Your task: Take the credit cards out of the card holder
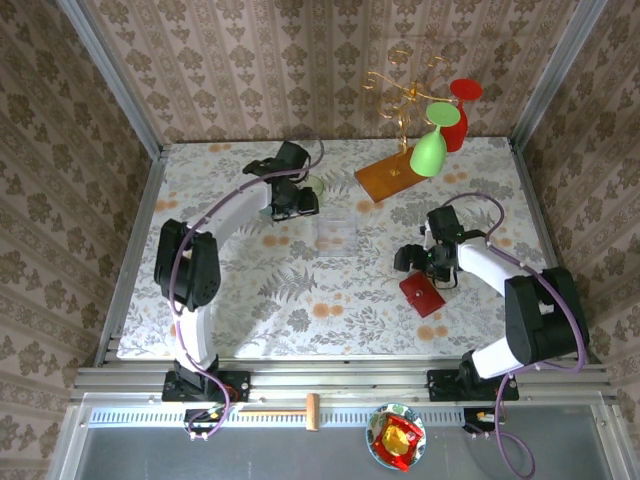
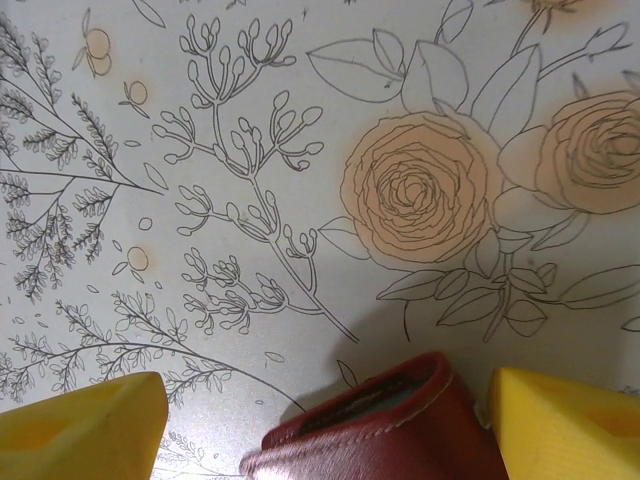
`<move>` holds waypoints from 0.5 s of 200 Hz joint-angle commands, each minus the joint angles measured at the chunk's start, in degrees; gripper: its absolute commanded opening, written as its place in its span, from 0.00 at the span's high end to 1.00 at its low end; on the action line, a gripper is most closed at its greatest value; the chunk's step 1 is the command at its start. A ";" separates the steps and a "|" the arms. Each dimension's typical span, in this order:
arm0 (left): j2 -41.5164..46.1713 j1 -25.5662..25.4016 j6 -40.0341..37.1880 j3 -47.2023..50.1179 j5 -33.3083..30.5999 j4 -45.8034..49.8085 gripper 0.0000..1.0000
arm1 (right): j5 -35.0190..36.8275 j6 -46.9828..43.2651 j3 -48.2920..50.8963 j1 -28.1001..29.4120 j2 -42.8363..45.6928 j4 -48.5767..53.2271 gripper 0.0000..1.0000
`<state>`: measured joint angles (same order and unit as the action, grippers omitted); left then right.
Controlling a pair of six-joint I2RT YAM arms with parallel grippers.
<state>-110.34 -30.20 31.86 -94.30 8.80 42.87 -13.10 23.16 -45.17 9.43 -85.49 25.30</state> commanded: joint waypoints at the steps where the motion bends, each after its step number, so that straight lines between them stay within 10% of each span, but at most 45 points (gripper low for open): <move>1: 4.36 1.65 -1.35 3.38 0.27 -1.28 0.67 | -2.72 1.70 -1.97 1.34 -1.23 -0.89 0.15; 100: 12.45 7.79 -2.40 15.49 1.54 -3.90 0.67 | -1.05 7.04 -1.96 13.82 -0.09 5.19 0.15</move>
<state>-100.01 -23.29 31.07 -81.32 9.23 39.81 -14.68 27.18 -48.05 21.30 -87.18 26.15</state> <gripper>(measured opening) 0.332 0.846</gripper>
